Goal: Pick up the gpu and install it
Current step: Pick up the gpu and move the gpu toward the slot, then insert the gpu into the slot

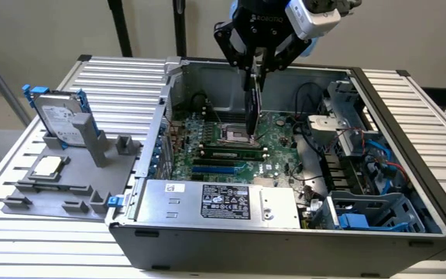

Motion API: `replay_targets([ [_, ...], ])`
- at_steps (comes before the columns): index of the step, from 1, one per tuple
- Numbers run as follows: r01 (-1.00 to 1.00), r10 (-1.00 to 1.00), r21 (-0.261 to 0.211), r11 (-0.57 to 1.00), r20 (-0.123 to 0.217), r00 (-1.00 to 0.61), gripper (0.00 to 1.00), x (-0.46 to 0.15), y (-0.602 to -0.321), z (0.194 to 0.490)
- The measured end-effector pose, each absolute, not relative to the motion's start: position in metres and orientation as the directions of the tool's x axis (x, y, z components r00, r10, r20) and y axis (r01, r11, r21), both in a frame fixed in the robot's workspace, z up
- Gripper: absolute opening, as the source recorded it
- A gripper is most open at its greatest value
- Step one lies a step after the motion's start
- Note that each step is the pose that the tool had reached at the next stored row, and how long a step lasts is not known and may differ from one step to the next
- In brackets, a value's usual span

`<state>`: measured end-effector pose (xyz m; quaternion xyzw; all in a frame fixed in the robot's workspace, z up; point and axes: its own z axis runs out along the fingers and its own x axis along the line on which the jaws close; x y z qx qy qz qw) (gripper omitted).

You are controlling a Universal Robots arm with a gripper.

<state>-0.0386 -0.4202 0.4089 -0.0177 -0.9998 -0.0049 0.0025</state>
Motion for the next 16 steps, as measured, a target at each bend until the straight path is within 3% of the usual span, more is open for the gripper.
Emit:
replay_targets([
  [16,0.036,0.035,0.008,0.999,0.007,-0.999,0.27,-0.0381,-0.4202,0.409],
])
